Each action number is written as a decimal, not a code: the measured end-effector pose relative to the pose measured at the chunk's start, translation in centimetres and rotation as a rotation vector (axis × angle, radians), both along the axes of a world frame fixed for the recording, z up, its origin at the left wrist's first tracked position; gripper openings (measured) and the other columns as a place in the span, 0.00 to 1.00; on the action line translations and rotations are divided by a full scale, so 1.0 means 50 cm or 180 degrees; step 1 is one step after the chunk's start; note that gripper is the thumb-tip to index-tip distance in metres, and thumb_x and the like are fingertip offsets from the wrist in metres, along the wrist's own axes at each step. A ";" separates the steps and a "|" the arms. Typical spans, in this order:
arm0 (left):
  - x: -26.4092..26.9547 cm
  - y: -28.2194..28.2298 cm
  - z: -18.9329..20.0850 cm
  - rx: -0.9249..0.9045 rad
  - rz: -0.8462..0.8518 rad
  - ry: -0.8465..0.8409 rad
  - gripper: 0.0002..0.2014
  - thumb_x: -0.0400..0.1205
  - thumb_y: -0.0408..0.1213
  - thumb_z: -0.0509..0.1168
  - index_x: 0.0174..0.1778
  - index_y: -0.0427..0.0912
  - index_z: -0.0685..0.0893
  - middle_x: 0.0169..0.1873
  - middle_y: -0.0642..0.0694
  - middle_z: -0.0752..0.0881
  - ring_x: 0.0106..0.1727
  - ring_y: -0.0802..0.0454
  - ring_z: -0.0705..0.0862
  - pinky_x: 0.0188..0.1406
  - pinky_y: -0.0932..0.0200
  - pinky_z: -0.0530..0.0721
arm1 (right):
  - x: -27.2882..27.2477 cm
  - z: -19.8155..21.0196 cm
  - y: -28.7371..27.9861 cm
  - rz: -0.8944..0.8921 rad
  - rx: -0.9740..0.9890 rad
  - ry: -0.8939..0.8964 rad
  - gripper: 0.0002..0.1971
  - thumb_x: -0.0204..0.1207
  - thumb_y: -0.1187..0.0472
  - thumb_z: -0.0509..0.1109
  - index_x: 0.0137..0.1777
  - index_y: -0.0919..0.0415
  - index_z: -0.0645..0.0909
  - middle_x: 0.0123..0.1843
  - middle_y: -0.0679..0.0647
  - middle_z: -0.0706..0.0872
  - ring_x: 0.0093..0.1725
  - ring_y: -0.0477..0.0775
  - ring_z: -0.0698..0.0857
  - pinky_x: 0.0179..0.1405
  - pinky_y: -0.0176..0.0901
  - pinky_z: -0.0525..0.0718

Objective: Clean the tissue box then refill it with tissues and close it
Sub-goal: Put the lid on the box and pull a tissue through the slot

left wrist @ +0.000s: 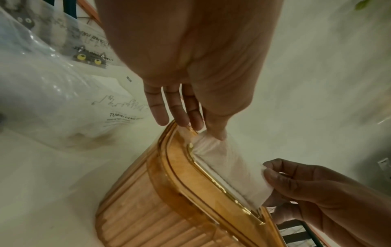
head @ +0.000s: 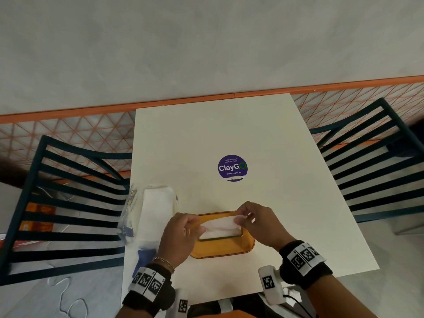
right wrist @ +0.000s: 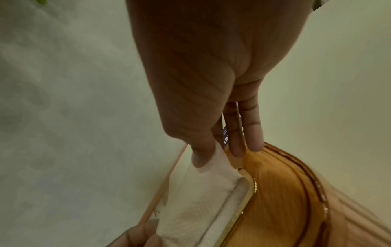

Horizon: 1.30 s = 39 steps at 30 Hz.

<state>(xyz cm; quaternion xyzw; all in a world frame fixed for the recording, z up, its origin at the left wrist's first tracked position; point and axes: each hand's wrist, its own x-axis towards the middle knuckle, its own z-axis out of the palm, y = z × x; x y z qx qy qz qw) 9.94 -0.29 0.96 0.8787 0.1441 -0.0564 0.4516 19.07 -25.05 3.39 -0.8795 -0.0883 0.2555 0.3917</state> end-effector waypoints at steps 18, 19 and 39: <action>0.041 -0.013 -0.036 -0.0842 0.0121 0.0865 0.62 0.58 0.52 0.87 0.87 0.60 0.59 0.74 0.59 0.79 0.69 0.54 0.82 0.68 0.52 0.85 | 0.079 -0.044 -0.081 0.0102 -0.0376 0.0787 0.33 0.59 0.53 0.86 0.68 0.52 0.85 0.60 0.47 0.88 0.51 0.52 0.90 0.52 0.49 0.91; 0.064 -0.014 -0.034 -0.0898 0.0168 0.0842 0.62 0.57 0.53 0.87 0.87 0.61 0.60 0.73 0.59 0.80 0.69 0.54 0.83 0.69 0.49 0.86 | 0.105 -0.039 -0.084 0.0005 -0.0311 0.0780 0.29 0.63 0.58 0.84 0.67 0.53 0.86 0.59 0.47 0.89 0.51 0.52 0.90 0.52 0.49 0.92; 0.345 -0.068 -0.051 -0.0498 0.0421 0.0917 0.53 0.62 0.55 0.81 0.83 0.63 0.63 0.71 0.59 0.82 0.70 0.52 0.82 0.69 0.43 0.85 | 0.364 -0.050 -0.092 -0.0512 0.0040 0.0765 0.25 0.76 0.72 0.72 0.73 0.59 0.82 0.60 0.49 0.88 0.51 0.59 0.91 0.52 0.49 0.89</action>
